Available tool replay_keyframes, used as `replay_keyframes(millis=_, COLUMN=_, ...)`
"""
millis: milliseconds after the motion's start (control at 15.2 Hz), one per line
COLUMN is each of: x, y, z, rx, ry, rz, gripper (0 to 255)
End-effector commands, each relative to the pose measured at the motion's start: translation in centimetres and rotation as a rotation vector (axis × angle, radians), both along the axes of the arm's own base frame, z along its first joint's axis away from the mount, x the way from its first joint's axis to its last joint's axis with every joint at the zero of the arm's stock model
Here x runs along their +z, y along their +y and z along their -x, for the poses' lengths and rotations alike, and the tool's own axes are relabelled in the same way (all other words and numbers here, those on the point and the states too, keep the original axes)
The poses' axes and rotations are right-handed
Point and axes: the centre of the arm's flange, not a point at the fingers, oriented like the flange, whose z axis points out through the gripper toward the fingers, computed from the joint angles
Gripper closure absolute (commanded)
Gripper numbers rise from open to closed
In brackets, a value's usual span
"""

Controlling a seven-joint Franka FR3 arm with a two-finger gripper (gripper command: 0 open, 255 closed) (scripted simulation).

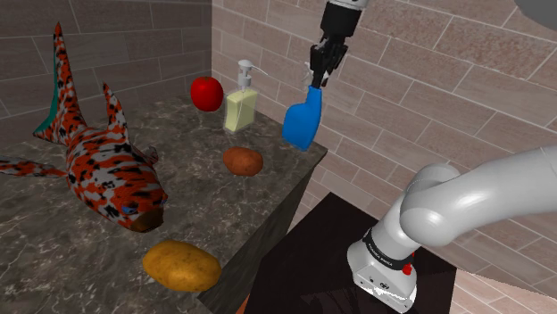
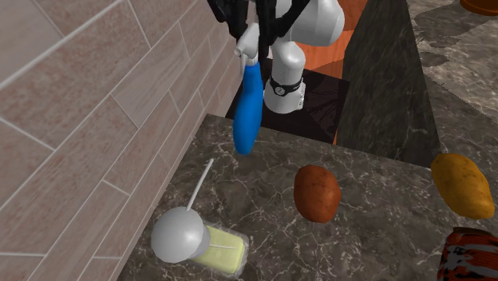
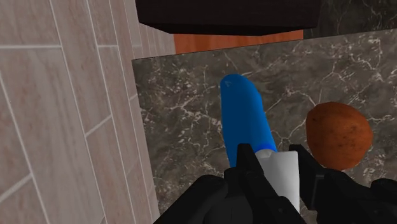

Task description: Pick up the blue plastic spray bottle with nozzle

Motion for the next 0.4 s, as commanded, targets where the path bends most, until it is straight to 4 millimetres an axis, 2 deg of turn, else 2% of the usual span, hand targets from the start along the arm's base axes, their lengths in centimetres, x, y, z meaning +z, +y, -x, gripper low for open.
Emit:
replay_keyframes(millis=0, x=1.0, y=-0.1, z=0.0, rx=0.000, ry=0.000, rz=0.000, gripper=255)
replay_keyframes(millis=198, x=2.6, y=-0.1, z=0.0, rx=0.000, ry=0.000, rz=0.000, gripper=255)
replay_keyframes(millis=330, x=2.7, y=-0.1, z=0.0, rx=0.000, ry=0.000, rz=0.000, gripper=255)
